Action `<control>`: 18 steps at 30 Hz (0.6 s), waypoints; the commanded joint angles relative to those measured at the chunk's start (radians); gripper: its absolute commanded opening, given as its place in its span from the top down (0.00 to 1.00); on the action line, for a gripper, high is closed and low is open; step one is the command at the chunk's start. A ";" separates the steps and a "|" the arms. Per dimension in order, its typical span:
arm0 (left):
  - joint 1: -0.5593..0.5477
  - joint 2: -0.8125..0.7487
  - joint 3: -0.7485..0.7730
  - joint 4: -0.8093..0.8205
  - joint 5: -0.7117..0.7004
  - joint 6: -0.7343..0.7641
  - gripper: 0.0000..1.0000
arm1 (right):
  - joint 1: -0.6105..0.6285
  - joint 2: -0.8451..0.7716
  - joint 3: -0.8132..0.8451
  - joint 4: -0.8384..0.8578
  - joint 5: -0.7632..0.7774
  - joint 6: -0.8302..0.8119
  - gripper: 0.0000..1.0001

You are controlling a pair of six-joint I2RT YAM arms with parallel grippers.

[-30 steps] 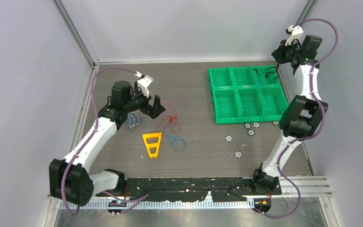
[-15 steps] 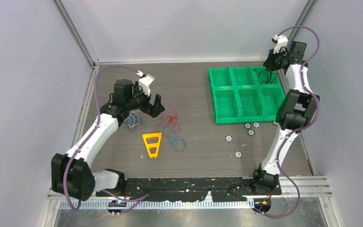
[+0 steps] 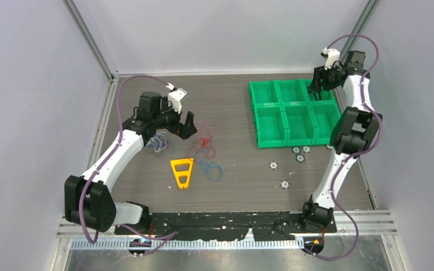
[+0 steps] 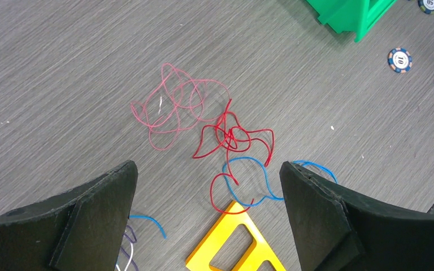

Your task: Untangle the cables

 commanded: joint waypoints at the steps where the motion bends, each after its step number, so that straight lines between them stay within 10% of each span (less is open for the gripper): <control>1: 0.012 -0.017 0.031 -0.015 0.053 0.012 0.01 | -0.006 -0.136 0.062 -0.074 -0.027 -0.013 0.28; 8: 0.153 -0.062 -0.053 0.060 0.211 -0.229 0.01 | 0.101 -0.310 0.030 -0.273 -0.083 -0.014 0.08; 18: 0.341 -0.166 -0.158 -0.028 0.227 -0.303 0.05 | 0.700 -0.483 -0.373 -0.218 -0.099 0.132 0.12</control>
